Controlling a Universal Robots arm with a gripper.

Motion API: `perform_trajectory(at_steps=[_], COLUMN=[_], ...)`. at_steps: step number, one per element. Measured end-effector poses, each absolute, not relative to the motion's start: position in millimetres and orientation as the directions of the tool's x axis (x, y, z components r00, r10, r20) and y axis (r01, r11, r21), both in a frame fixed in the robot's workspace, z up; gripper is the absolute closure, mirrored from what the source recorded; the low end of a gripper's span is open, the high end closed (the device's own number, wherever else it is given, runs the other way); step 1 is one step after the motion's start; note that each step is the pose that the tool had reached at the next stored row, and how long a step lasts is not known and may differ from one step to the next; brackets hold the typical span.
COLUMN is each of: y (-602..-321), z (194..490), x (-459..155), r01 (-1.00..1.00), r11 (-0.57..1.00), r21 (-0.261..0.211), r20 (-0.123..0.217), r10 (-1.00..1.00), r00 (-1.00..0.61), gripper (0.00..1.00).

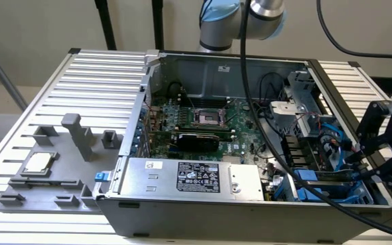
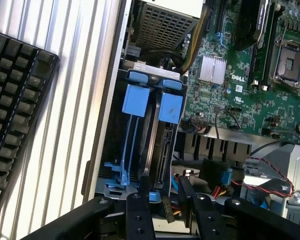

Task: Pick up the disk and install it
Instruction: 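Insert the first disk wire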

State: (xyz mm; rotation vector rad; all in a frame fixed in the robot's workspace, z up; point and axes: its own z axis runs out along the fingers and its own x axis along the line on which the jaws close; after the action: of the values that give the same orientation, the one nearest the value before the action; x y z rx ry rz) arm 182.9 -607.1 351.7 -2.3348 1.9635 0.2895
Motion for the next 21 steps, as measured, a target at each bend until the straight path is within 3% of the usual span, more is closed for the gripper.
perform_trajectory(at_steps=[11, 13, 14, 17, 19, 21], y=[-606.2, -605.7, -605.5, -605.0, -604.8, -604.6], z=[350.0, 350.0, 349.9, 349.9, 349.9, 349.9], x=[185.5, 185.5, 185.5, 185.5, 185.5, 185.5], r01=[-0.978, -0.978, -0.978, -0.978, -0.978, -0.978], r11=[-0.197, -0.198, -0.198, -0.199, -0.200, -0.201], r21=[0.062, 0.062, 0.062, 0.062, 0.062, 0.063], r20=[-0.193, -0.193, -0.193, -0.193, -0.193, -0.194], r10=[-0.964, -0.964, -0.964, -0.964, -0.964, -0.963], r00=[0.182, 0.183, 0.183, 0.184, 0.185, 0.185], gripper=[0.63, 0.65, 0.73, 0.73, 0.82, 0.84])
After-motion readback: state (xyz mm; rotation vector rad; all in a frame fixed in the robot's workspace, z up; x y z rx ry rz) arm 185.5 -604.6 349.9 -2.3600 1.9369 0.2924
